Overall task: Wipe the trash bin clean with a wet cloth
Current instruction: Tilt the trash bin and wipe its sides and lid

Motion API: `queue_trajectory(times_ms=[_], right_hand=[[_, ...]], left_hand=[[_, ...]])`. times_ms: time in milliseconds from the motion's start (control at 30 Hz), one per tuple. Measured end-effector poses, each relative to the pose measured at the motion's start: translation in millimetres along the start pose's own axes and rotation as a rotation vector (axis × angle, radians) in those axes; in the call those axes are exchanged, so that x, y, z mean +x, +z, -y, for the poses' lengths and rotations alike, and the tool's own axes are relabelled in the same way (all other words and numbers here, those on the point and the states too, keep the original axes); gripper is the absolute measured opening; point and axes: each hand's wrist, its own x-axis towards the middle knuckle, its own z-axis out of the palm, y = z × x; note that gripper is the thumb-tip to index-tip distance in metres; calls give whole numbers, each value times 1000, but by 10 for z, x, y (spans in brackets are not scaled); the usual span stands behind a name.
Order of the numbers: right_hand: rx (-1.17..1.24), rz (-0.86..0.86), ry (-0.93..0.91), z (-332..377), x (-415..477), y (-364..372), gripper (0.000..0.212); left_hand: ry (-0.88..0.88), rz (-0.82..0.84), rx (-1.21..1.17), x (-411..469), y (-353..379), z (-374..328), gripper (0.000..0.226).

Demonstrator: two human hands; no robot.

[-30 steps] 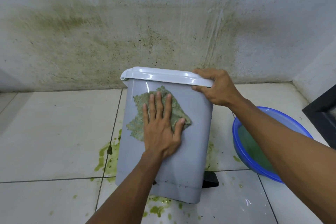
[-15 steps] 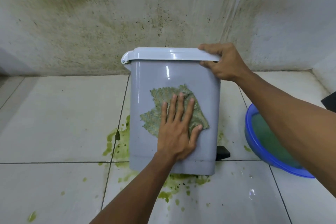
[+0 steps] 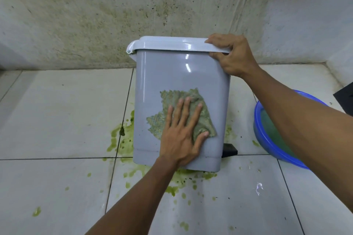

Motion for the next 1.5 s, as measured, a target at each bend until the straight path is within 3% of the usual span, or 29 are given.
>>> queue_trajectory(times_ms=[200, 467, 600, 700, 867, 1000, 1167, 1267, 1333, 1500], right_hand=[[-18, -4, 24, -39, -42, 13, 32], [3, -1, -1, -71, -76, -31, 31], [-3, 8, -3, -53, -85, -36, 32], [-5, -5, 1, -64, -78, -15, 31], [-2, -15, -22, -104, -91, -14, 30], [-4, -13, -5, -98, -98, -28, 32], [-9, -2, -3, -65, -114, -36, 31], [-4, -15, 23, -69, -90, -12, 32], [-8, -20, 15, -86, -81, -6, 30], [-1, -15, 8, -118, -92, -2, 29]], left_hand=[[-330, -43, 16, 420, -93, 163, 80], [10, 42, -24, -142, 3, -65, 74], [-130, 15, 35, -79, -96, 297, 79], [-249, 8, 39, 176, -114, 196, 80], [-43, 35, -36, 46, 10, -182, 76], [94, 84, -29, -410, -2, -54, 75], [-176, 8, 12, -359, -135, 431, 79], [-301, 7, 10, -29, -148, 273, 80], [-245, 32, -15, 57, -88, 26, 78], [92, 106, -39, -436, 69, -332, 73]])
